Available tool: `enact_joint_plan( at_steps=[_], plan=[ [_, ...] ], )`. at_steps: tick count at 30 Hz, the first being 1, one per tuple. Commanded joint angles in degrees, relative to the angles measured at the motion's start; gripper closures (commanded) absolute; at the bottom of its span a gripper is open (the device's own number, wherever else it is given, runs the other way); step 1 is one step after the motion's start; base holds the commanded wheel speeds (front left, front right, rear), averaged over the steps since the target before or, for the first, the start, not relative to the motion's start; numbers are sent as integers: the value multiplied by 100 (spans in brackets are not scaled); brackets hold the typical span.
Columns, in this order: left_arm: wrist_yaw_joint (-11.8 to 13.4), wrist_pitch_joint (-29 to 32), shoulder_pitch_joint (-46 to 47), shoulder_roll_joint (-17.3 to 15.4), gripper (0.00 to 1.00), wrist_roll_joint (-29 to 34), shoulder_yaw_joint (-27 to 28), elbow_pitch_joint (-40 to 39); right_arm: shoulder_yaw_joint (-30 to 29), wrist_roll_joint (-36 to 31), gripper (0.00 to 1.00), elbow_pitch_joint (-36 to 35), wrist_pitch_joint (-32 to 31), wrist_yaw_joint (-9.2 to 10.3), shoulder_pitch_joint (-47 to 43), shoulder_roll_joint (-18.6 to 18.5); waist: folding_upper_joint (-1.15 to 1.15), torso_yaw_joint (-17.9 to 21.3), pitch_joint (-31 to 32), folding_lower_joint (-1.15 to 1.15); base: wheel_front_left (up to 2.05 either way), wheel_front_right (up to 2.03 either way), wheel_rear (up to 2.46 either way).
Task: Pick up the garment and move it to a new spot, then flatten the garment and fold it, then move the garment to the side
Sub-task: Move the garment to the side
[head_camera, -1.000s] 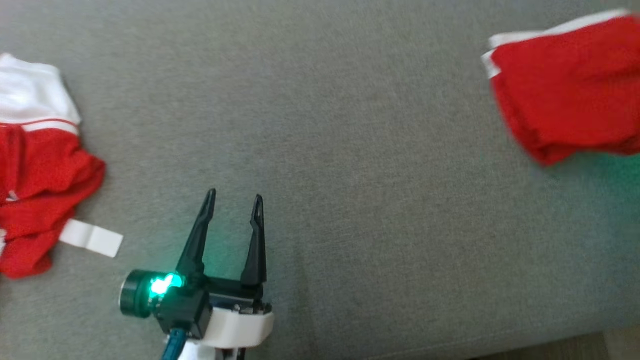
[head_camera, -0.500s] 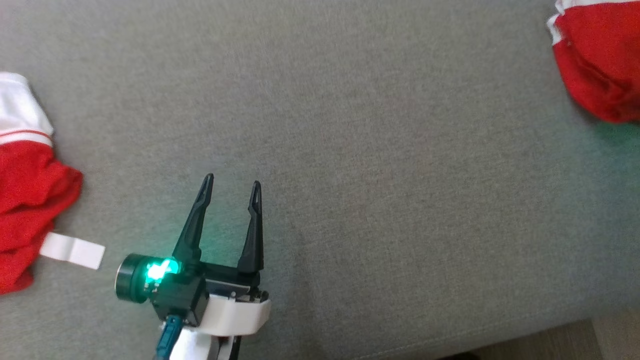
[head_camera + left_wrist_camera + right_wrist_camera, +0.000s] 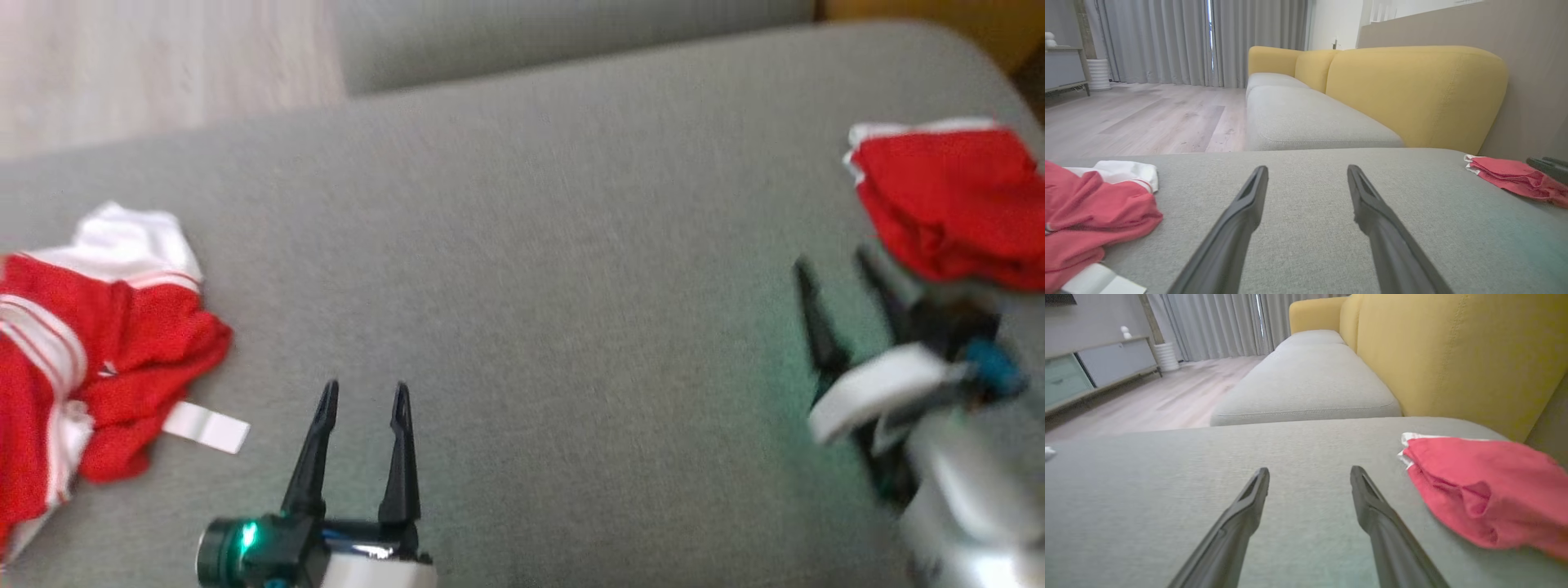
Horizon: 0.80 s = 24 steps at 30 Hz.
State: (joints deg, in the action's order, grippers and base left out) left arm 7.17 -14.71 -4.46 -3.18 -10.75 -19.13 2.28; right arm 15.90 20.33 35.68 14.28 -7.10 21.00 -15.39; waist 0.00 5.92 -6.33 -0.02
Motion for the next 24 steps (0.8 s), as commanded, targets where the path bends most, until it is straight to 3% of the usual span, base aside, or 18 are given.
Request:
enact_joint_plan(
  at_steps=[1, 6, 13, 24],
  plan=[
    [74, -29, 11, 29, 0, -50, 136, -136, 35, 17, 0, -309, 70, -39, -152, 68, 0, -227, 498, 2, 0, 0, 0],
    [121, -29, -164, 30, 0, -169, 164, -151, -251, -12, 0, -1332, 71, -39, -1176, 514, 0, -352, 852, 2, 0, 0, 0],
    [137, -29, -490, 30, 0, -56, 321, -334, -704, -446, 0, -2452, 71, -39, -2309, 762, 0, -415, 1236, 2, 0, 0, 0],
    [23, -29, -1149, 30, 0, 99, 631, -496, -929, -768, 0, -2694, 72, -39, -3222, 865, 0, -505, 1440, 2, 0, 0, 0]
  ],
)
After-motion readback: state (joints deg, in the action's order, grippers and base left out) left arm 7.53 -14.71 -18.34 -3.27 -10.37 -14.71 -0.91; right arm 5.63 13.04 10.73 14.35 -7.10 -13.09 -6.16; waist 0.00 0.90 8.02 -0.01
